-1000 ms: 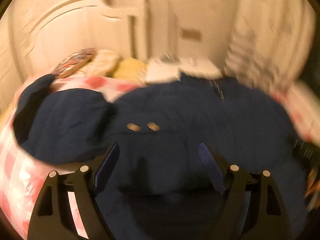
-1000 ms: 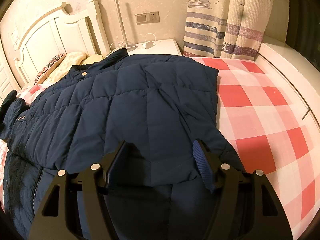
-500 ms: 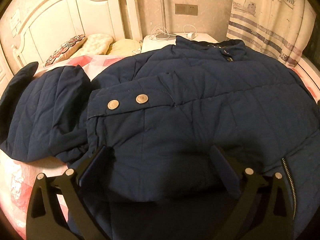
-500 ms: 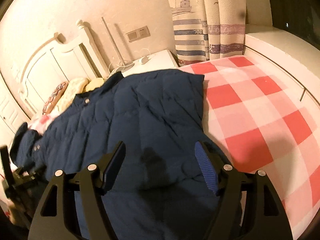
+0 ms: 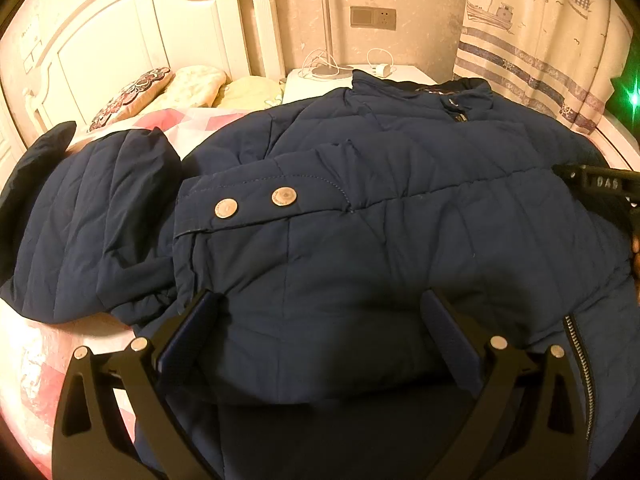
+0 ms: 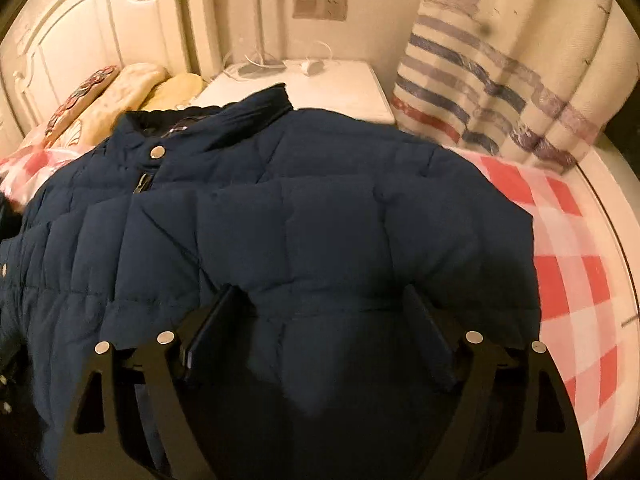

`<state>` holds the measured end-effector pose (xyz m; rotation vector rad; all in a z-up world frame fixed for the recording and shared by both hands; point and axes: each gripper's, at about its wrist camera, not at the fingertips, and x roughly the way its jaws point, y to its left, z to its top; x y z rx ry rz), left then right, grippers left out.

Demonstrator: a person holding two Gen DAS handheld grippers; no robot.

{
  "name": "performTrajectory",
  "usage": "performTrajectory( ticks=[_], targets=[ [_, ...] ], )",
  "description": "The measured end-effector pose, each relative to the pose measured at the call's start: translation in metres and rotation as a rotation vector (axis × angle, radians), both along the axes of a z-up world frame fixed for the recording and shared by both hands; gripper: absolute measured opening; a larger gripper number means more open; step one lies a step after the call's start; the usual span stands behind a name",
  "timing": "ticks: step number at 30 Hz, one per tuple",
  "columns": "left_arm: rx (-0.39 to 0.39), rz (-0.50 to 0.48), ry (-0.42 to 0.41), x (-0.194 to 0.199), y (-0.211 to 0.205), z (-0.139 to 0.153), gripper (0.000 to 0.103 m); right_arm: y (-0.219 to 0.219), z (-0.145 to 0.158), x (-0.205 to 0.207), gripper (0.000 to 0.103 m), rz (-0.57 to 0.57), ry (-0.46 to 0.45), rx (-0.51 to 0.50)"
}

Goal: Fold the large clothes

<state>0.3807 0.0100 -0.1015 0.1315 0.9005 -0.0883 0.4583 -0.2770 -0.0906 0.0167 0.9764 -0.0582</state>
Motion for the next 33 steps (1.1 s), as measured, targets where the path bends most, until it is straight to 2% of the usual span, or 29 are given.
performTrajectory(
  ticks=[2,5,6,8,9,12,13,15,16,19,20,21,22,25,26,29,31,33],
  targets=[
    [0.0,0.001,0.001,0.0,0.0,0.0,0.101,-0.004,0.011,0.001,0.081,-0.01,-0.014,0.037],
    [0.003,0.002,0.003,0.0,0.0,-0.001,0.101,-0.014,0.025,0.007,0.087,-0.068,-0.122,0.072],
    [0.001,0.003,0.003,0.0,0.0,0.0,0.101,-0.019,0.02,0.015,0.087,-0.089,-0.114,0.074],
    [-0.001,0.003,0.005,0.0,0.0,0.0,0.101,-0.022,-0.002,0.031,0.087,-0.08,-0.03,0.06],
    [0.0,0.003,0.005,0.0,-0.001,0.0,0.101,-0.02,-0.004,0.033,0.087,-0.077,-0.033,0.047],
    [-0.005,0.004,0.006,0.0,0.0,0.0,0.101,-0.011,0.009,0.031,0.087,-0.105,0.036,0.007],
    [-0.006,0.004,0.007,0.001,0.001,-0.001,0.101,-0.005,0.018,0.019,0.087,-0.107,0.008,0.034],
    [-0.006,0.004,0.007,0.001,0.001,-0.001,0.101,0.016,0.032,-0.011,0.087,-0.007,-0.072,0.099],
    [-0.006,0.004,0.007,0.001,0.001,-0.001,0.101,0.032,0.034,-0.028,0.087,0.053,-0.082,0.085],
    [-0.009,0.005,0.007,0.001,0.0,-0.001,0.101,0.07,0.014,-0.056,0.087,0.186,-0.019,0.033],
    [-0.01,0.005,0.005,0.001,0.001,0.0,0.101,0.08,0.004,-0.062,0.087,0.209,-0.005,-0.018],
    [-0.015,0.006,0.003,0.001,0.002,0.0,0.101,0.085,0.0,-0.067,0.087,0.22,-0.044,-0.069],
    [-0.032,0.007,-0.006,0.0,0.004,0.002,0.101,0.085,-0.001,-0.07,0.087,0.226,-0.077,-0.077],
    [-0.135,0.024,-0.109,-0.015,0.029,0.025,0.097,0.072,-0.002,-0.063,0.087,0.209,-0.083,-0.011],
    [-0.14,0.083,-0.175,-0.023,0.047,0.04,0.097,0.066,-0.004,-0.062,0.087,0.2,-0.097,0.019],
    [-0.153,0.279,-0.269,-0.029,0.105,0.069,0.098,0.063,-0.004,-0.063,0.086,0.193,-0.1,0.05],
    [-0.16,0.434,-0.267,-0.024,0.157,0.079,0.098,0.066,-0.004,-0.063,0.087,0.194,-0.098,0.036],
    [-0.092,0.536,-0.26,-0.014,0.195,0.083,0.098,0.066,-0.006,-0.064,0.087,0.194,-0.098,0.036]
  ],
)
